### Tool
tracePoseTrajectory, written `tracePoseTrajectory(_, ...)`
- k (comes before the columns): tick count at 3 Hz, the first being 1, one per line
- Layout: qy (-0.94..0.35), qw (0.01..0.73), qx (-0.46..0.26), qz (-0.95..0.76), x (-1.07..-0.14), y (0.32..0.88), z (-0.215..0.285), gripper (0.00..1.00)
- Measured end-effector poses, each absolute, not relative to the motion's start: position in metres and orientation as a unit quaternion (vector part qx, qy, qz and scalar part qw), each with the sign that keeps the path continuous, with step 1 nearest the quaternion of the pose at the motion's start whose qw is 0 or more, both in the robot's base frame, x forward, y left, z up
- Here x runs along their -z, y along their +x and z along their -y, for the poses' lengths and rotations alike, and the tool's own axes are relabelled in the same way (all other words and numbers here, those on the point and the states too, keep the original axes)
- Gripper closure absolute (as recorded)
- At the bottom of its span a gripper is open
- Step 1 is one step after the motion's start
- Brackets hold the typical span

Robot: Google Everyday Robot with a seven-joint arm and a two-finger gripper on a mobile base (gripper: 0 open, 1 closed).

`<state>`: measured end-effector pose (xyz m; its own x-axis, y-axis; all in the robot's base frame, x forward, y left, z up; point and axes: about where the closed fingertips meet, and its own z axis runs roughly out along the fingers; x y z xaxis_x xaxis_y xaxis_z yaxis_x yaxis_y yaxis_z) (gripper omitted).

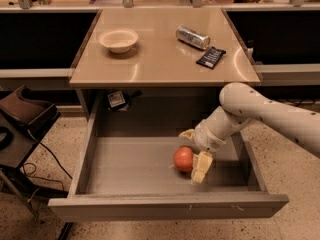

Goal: Pick apple from top drawer and place on counter

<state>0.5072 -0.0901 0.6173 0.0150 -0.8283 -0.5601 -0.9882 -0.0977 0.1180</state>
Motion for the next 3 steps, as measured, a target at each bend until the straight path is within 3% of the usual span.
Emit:
tracePoseTrajectory(1,-0.695,0.156,-0.256,-0.654,-0.6170,0.5076,0.0903,0.00)
tracePoseTrajectory(3,-0.695,0.156,-0.256,-0.654,-0.6170,0.5076,0.0902,0.43)
